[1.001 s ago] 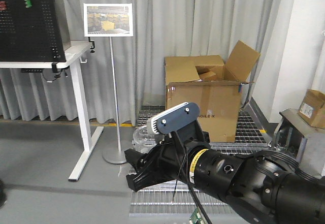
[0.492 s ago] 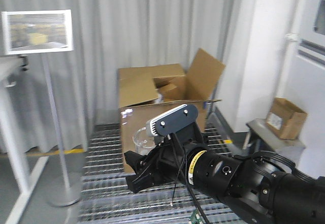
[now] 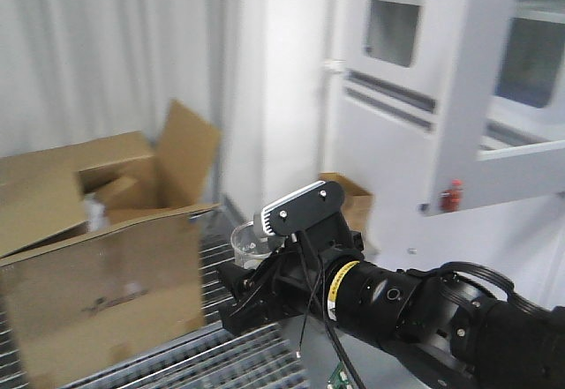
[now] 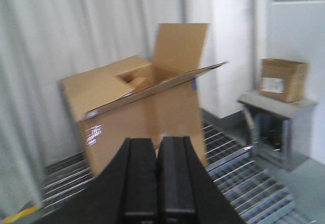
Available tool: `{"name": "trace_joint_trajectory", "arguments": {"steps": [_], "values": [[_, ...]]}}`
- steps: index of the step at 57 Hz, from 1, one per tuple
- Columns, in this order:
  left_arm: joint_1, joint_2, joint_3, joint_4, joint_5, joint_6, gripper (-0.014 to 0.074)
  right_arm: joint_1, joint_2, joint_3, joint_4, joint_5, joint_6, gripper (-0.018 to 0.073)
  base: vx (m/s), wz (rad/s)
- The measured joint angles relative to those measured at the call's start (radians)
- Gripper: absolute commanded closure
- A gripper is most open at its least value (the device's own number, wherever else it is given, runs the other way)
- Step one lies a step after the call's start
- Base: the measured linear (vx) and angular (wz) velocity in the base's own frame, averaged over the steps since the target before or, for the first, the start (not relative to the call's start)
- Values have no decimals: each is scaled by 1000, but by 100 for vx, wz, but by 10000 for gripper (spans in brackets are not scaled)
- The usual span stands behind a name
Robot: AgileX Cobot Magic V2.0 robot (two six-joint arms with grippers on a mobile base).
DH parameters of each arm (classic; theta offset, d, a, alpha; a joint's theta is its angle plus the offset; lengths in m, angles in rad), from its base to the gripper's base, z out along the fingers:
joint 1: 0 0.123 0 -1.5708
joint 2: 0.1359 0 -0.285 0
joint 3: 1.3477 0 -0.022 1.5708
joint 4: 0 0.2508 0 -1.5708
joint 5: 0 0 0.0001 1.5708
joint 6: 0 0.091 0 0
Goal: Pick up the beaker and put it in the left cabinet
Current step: 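Hold the beaker in the right gripper while the base drives to the cabinet, then extend the right gripper with the beaker over the blue tray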
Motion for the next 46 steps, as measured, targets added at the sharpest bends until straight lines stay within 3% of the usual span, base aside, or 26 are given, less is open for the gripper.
{"name": "trace_joint_trajectory", "arguments": {"steps": [46], "values": [[0,0,0,0,0,0,603,-1,0,0,0,1,0,568,23,-76]]}}
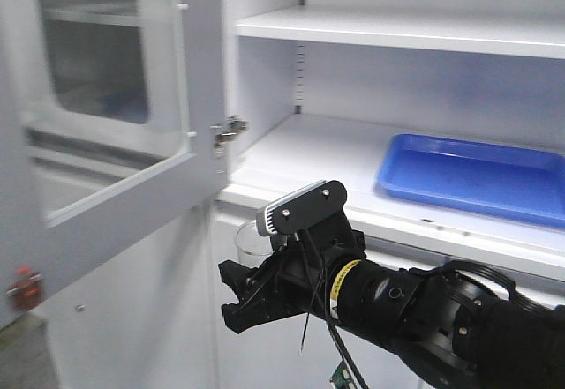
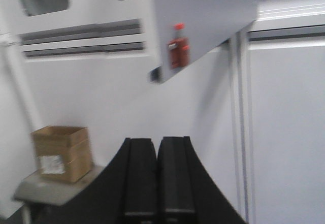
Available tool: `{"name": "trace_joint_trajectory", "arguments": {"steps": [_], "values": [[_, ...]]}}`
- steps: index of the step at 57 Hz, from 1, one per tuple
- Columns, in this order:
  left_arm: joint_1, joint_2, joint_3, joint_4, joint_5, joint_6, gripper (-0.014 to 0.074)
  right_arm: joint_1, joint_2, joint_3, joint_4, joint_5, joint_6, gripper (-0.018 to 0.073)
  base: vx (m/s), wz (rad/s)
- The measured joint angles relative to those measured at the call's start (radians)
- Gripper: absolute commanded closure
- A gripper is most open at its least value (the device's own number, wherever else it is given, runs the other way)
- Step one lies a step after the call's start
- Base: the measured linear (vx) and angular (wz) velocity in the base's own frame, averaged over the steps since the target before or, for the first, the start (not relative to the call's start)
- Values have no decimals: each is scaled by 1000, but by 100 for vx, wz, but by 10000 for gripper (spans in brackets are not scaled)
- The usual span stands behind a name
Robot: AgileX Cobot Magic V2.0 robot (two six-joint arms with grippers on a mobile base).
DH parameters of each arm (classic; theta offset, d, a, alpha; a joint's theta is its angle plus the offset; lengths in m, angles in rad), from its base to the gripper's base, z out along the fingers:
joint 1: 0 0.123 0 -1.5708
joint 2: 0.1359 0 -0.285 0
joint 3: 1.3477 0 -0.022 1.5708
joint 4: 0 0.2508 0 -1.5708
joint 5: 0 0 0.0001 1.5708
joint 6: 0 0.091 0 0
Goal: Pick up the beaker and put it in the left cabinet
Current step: 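Extend the right gripper with the beaker over the blue tray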
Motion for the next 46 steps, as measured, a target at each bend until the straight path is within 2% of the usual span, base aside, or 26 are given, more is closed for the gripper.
{"name": "trace_joint_trajectory", "arguments": {"steps": [13,46], "values": [[0,0,0,0,0,0,603,-1,0,0,0,0,0,568,19,-46],[0,0,0,0,0,0,603,-1,0,0,0,0,0,568,17,-21]]}}
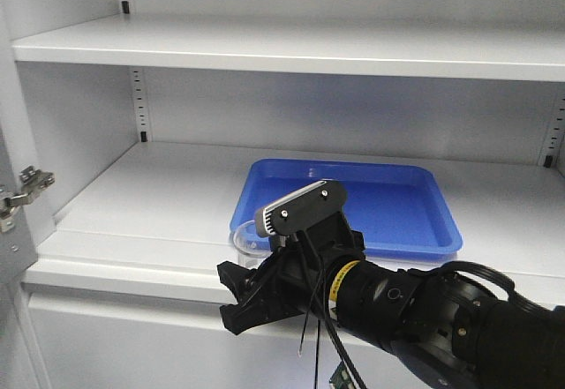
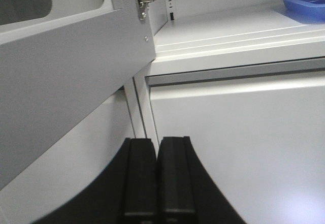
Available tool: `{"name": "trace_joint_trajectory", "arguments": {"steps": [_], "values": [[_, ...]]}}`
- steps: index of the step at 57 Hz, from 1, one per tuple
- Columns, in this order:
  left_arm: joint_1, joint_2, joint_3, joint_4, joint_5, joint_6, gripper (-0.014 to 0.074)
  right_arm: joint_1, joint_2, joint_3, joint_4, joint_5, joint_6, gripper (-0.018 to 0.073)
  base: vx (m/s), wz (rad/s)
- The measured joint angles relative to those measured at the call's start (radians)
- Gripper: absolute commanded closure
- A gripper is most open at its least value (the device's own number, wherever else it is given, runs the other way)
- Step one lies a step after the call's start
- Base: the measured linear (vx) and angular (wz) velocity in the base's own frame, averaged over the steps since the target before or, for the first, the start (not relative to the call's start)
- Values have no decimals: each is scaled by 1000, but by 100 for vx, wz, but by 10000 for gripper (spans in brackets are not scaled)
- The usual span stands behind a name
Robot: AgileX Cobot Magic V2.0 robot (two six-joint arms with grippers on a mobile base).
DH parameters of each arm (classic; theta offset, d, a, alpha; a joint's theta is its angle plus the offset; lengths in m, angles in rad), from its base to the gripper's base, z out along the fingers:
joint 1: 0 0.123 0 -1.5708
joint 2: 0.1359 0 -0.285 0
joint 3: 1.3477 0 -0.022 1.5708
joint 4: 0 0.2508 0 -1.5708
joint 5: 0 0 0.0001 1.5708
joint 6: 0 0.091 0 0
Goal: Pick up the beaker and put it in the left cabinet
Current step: 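Extend the right gripper with the beaker over the blue tray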
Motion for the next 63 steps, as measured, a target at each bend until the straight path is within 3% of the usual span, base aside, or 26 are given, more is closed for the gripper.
{"name": "trace_joint_trajectory", "arguments": {"steps": [63], "values": [[0,0,0,0,0,0,603,0,0,0,0,0,0,568,6,-6]]}}
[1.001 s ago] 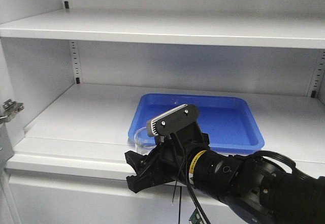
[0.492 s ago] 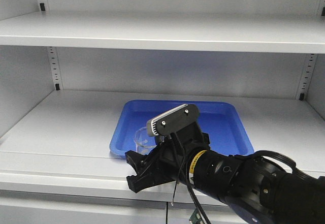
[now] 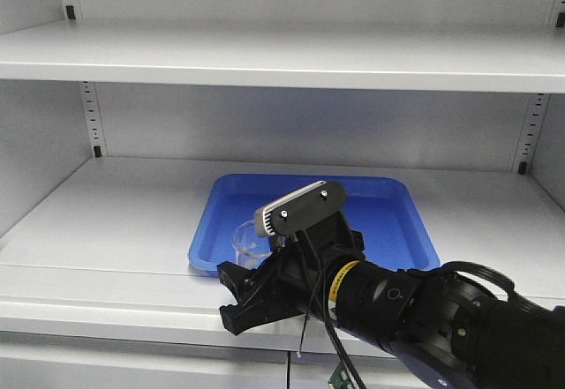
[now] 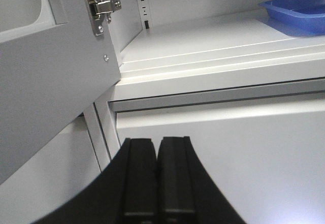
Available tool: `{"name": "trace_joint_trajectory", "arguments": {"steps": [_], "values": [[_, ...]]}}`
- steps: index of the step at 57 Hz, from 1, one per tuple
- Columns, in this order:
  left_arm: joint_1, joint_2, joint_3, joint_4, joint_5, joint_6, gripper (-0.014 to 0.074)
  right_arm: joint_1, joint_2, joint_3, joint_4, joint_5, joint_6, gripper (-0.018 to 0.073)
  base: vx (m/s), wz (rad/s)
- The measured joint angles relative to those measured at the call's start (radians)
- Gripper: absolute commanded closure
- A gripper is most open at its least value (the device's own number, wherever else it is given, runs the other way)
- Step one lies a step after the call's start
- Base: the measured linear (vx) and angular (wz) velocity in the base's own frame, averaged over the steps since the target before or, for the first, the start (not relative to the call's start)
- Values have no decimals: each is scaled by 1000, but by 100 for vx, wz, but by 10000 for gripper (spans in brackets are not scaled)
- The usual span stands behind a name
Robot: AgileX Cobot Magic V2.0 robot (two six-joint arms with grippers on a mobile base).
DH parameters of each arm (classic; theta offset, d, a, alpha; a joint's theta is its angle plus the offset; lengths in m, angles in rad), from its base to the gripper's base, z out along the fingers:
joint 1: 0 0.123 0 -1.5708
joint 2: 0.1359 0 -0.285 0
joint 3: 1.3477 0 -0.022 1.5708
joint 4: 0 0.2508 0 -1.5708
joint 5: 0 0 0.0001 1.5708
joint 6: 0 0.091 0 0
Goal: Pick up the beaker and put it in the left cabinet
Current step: 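Extend the right gripper with the beaker over the blue tray, then lower the beaker onto the blue tray and open the right gripper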
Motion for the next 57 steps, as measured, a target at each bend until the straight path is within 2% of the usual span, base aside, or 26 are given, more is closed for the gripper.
{"name": "trace_joint_trajectory", "arguments": {"steps": [17,23,31,43,57], "values": [[0,0,0,0,0,0,603,-9,0,0,0,-25,-2,565,0,0],[0,0,0,0,0,0,603,-42,6,-5,6,-61,-4,564,0,0],[0,0,0,0,0,0,603,-112,34,-38,67,-63,-5,564,0,0],[0,0,0,0,0,0,603,-208,128,-150,97,-59,-7,561,0,0],[0,0,0,0,0,0,603,-234,323,-372,74,2,-11,560,0,0]]}}
